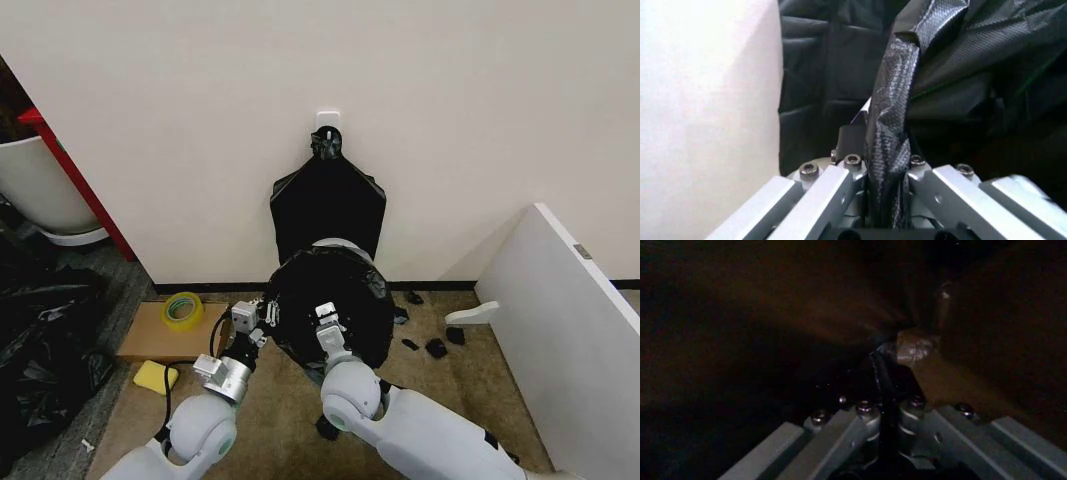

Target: Place the garbage bag over the trash bin.

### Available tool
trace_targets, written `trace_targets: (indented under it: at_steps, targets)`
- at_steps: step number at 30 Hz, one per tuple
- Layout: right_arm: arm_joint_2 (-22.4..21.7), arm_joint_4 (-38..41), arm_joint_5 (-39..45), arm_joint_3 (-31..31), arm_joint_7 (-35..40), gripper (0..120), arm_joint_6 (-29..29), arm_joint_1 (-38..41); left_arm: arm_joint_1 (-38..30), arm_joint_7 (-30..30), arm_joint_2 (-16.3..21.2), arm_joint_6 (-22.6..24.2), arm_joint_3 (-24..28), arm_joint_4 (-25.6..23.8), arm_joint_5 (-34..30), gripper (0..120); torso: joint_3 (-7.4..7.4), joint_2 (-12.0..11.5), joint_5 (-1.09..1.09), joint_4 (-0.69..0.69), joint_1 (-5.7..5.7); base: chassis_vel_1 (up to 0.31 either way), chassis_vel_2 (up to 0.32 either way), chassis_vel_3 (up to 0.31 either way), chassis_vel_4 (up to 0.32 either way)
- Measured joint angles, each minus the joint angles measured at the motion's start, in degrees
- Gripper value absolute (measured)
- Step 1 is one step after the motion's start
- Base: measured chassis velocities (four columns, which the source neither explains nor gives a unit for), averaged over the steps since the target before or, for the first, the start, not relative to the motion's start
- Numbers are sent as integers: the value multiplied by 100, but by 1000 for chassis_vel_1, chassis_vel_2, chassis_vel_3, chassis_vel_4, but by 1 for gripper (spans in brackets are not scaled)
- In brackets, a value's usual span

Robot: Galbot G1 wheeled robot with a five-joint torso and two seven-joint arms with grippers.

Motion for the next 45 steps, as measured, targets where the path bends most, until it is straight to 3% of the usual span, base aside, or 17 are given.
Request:
trace_targets:
  at_steps: [8, 15, 19, 21, 23, 25, 26, 27, 29, 30, 33, 35, 39, 43, 45]
  targets:
    - [32, -299, -31, 59, 268, 0, -373, 146, 69, 47, 11, -28, -60, -60, 10, 1, 0, 0, 0, 1, 0, 0, 0, 0, 0]
    - [-161, 64, -327, 84, -87, 0, 230, -6, 58, 43, 4, -30, -80, -49, 8, 1, 0, 0, 0, 0, 0, 0, 0, 0, 0]
    - [-433, 681, -954, 48, -725, 0, 1338, -341, -17, -22, -59, 12, -124, 59, -166, 1, 0, 0, 1, 0, 0, 0, 0, 0, 0]
    - [-459, 713, -1026, 44, -793, 0, 1445, -373, -27, -42, -63, 30, -134, 64, -206, 1, 0, 0, 0, 0, 0, 0, 0, 0, 0]
    - [-659, 849, -1697, 37, -1390, 0, 2370, -619, -81, -147, -69, 166, -186, 75, -451, 1, 0, 0, 0, 0, 0, 0, 0, 0, 0]
    - [-909, 761, -2715, 92, -2242, 0, 3992, -929, -164, -332, -58, 384, -222, 81, -752, 1, -1, 0, 1, -1, 0, 0, 0, 0, 0]
    - [-944, 720, -2896, 115, -2362, 1, 4228, -967, -175, -355, -55, 417, -225, 81, -793, 1, -1, 0, 2, 0, 0, 0, 0, 0, 0]
    - [-1033, 574, -3393, 207, -2691, 6, 4901, -1069, -204, -412, -46, 506, -231, 83, -900, 1, 0, 0, 2, 0, 0, 0, 0, 0, 0]
    - [-1055, 527, -3525, 241, -2797, 10, 5105, -1098, -212, -429, -46, 533, -232, 84, -927, 1, 0, 0, 1, -1, 0, 0, 0, 0, 0]
    - [-1122, 398, -3813, 464, -3361, 16, 5892, -1217, -240, -494, -48, 657, -232, 88, -1014, 1, 0, 0, 1, 0, 0, 0, 0, 0, 0]
    - [-1177, 466, -3577, 834, -4276, 27, 6578, -1395, -260, -594, -69, 831, -233, 91, -1097, 1, 0, 0, 1, 0, 0, 0, 0, 0, 0]
    - [-1184, 495, -3500, 886, -4384, 30, 6629, -1417, -260, -606, -69, 848, -234, 93, -1106, 1, 0, 0, 1, 0, 0, 0, 0, 0, 0]
    - [-1299, 728, -2536, 1498, -5473, 50, 6817, -1631, -243, -673, -76, 908, -284, 190, -1148, 1, 0, 0, 2, 1, 0, 0, 0, 0, 0]
    - [-1438, 873, -2549, 1833, -5446, 60, 6543, -1799, -266, -701, -101, 925, -297, 234, -1216, 1, 0, 0, 0, 1, 0, 0, 0, 0, 0]
    - [-1653, 1176, -2852, 2110, -4575, 71, 5827, -2109, -283, -738, -164, 950, -319, 238, -1308, 1, 0, 0, 1, 0, 0, 0, 0, 0, 0]
